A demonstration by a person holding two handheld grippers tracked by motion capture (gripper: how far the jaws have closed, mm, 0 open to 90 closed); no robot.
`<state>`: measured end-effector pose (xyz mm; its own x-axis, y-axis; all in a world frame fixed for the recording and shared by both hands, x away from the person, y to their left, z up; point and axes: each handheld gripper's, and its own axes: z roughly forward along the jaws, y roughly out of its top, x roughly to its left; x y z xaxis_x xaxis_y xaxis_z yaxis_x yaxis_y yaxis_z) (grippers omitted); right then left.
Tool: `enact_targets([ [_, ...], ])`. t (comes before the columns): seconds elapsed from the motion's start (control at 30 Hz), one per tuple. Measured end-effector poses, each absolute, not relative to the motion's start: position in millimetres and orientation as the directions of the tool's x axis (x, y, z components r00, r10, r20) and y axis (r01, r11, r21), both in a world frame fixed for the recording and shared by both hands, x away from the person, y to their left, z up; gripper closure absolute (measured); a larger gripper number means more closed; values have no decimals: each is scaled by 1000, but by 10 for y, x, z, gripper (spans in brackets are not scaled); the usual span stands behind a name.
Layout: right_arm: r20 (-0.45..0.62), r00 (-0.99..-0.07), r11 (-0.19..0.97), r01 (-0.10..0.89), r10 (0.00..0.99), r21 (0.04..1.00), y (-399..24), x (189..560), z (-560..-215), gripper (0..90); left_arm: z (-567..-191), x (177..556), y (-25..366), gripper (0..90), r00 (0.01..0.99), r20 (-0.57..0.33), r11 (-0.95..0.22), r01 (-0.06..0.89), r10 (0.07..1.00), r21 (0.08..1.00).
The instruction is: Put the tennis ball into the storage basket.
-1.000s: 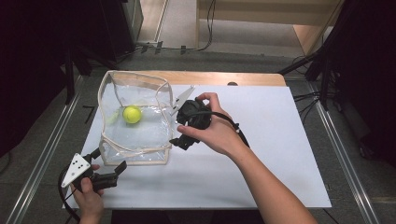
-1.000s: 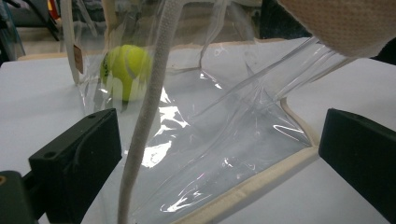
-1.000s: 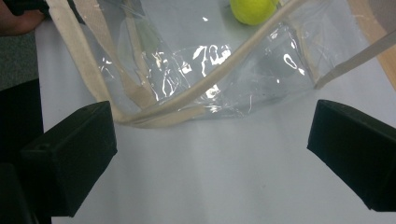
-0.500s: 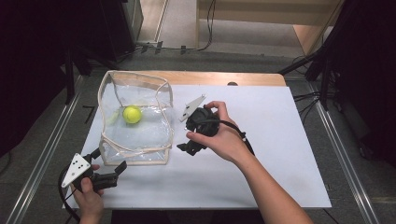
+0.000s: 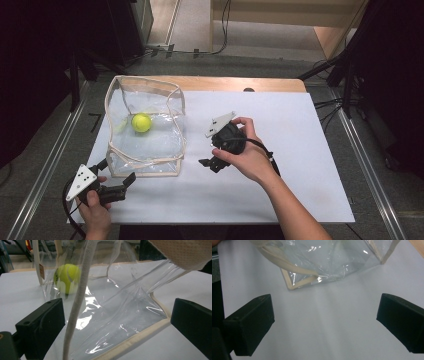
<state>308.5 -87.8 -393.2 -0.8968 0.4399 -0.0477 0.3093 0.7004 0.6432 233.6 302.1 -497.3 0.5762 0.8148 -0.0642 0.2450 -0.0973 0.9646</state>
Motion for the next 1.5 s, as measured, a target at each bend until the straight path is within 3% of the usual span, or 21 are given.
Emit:
enact_targets([
  [0.97,-18,-852,569,333,523,751,-1346,2908,-4301,0,-4974,2335,3024,0,575,-65,-96,246,815,965],
  [1.5,41,-801,484,400,597,778,-1665,2837,-4576,0,-4973,2334,3021,0,574,-63,-100,249,816,963],
])
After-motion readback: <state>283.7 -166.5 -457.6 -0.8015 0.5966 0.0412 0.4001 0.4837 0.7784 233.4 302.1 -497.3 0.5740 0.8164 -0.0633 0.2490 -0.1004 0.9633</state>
